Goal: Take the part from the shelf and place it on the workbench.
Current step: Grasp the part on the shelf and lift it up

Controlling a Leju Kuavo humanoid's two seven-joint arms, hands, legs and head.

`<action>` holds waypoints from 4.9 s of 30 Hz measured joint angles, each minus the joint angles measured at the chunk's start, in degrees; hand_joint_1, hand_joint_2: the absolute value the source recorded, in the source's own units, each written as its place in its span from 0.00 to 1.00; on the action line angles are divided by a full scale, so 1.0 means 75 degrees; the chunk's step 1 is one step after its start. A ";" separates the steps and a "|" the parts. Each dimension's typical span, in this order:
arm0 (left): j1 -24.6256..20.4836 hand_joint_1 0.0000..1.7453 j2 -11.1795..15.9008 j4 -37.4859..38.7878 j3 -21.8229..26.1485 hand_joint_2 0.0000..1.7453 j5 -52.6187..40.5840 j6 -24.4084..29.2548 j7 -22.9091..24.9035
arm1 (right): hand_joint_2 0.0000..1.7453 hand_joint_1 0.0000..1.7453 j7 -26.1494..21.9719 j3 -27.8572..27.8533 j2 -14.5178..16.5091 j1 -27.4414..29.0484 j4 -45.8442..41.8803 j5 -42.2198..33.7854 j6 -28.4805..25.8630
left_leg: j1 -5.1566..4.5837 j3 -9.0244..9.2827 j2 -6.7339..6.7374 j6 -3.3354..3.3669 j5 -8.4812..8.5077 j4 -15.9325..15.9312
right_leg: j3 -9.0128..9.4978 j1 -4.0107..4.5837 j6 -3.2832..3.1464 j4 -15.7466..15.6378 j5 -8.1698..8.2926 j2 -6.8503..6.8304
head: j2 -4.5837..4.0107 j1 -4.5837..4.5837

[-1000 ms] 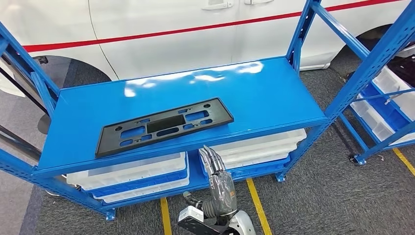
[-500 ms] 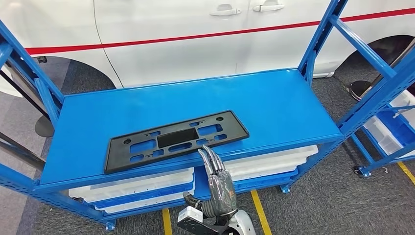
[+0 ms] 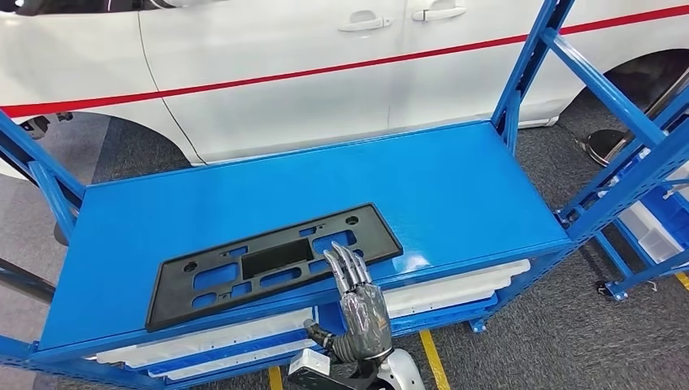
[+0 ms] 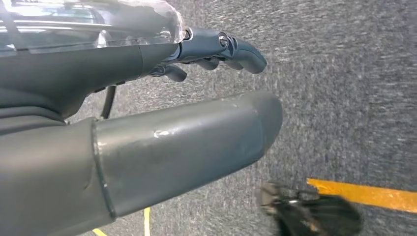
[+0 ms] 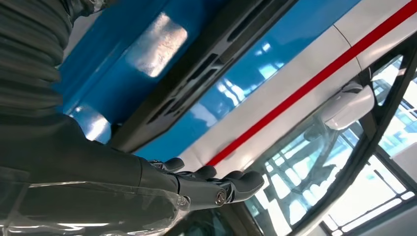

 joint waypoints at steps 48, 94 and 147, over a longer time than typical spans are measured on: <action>-0.0068 0.00 0.0082 0.0023 -0.0030 0.00 -0.0251 0.0006 -0.0156 | 1.00 0.00 0.0754 -0.0019 -0.0425 -0.0762 0.0720 0.1496 0.0118 | -0.0033 0.0560 0.0000 0.0327 0.0614 -0.1229 | -0.0336 0.0033 0.0272 0.0318 0.0068 -0.0026 | 0.0000 0.0004; -0.0089 0.00 0.0062 0.0047 -0.0219 0.00 -0.0467 -0.0147 -0.0236 | 1.00 1.00 0.1161 -0.0071 -0.0319 -0.2747 0.2983 0.1501 0.1275 | 0.0019 0.0460 0.0006 0.0008 0.0566 -0.0966 | -0.0271 0.0003 0.0113 0.0024 0.0179 -0.0020 | 0.0000 0.0001; -0.0048 0.00 -0.0329 0.0070 0.0000 0.00 -0.0154 0.0094 -0.0329 | 1.00 1.00 -0.2122 -0.0262 -0.0131 -0.0342 -0.3168 -0.9504 0.3619 | 0.0005 0.0375 0.0000 -0.0001 -0.0061 -0.0451 | -0.0304 -0.0015 0.0054 0.0001 0.0190 -0.0027 | 0.0000 0.0000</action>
